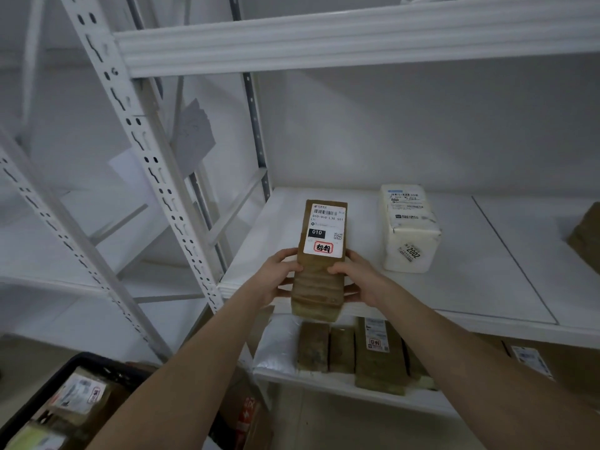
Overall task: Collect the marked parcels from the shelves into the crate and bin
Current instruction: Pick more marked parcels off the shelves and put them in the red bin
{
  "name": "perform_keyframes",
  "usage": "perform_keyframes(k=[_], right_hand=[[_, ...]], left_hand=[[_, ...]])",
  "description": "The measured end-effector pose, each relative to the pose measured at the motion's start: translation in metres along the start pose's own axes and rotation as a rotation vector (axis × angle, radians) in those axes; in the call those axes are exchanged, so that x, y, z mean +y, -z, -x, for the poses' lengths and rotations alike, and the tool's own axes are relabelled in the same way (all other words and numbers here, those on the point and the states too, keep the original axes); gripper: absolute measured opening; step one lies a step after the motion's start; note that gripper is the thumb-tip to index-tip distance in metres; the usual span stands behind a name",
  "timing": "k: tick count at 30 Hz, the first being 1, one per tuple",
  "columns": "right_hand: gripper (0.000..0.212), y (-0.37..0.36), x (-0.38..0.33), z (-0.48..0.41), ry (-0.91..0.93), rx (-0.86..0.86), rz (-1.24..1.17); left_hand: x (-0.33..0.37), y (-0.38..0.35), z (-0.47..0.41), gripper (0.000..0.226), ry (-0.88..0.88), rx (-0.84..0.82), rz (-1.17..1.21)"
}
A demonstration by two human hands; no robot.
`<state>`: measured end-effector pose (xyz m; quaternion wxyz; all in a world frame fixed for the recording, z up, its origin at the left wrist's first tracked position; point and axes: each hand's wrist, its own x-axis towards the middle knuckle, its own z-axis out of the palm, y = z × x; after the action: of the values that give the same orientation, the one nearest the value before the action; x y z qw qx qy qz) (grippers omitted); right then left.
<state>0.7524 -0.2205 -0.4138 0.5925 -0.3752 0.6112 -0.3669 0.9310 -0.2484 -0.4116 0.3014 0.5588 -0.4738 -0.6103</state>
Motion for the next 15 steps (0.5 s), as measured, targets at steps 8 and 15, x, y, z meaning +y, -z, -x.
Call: perform_keyframes(k=[8, 15], right_hand=[[0.073, 0.002, 0.025, 0.061, 0.069, -0.038, 0.078], [0.087, 0.005, 0.066, 0.131, 0.077, -0.129, 0.163]], left_hand=[[-0.035, -0.024, 0.076, 0.050, -0.038, 0.095, 0.093], [-0.080, -0.053, 0.158, 0.056, -0.047, 0.156, 0.073]])
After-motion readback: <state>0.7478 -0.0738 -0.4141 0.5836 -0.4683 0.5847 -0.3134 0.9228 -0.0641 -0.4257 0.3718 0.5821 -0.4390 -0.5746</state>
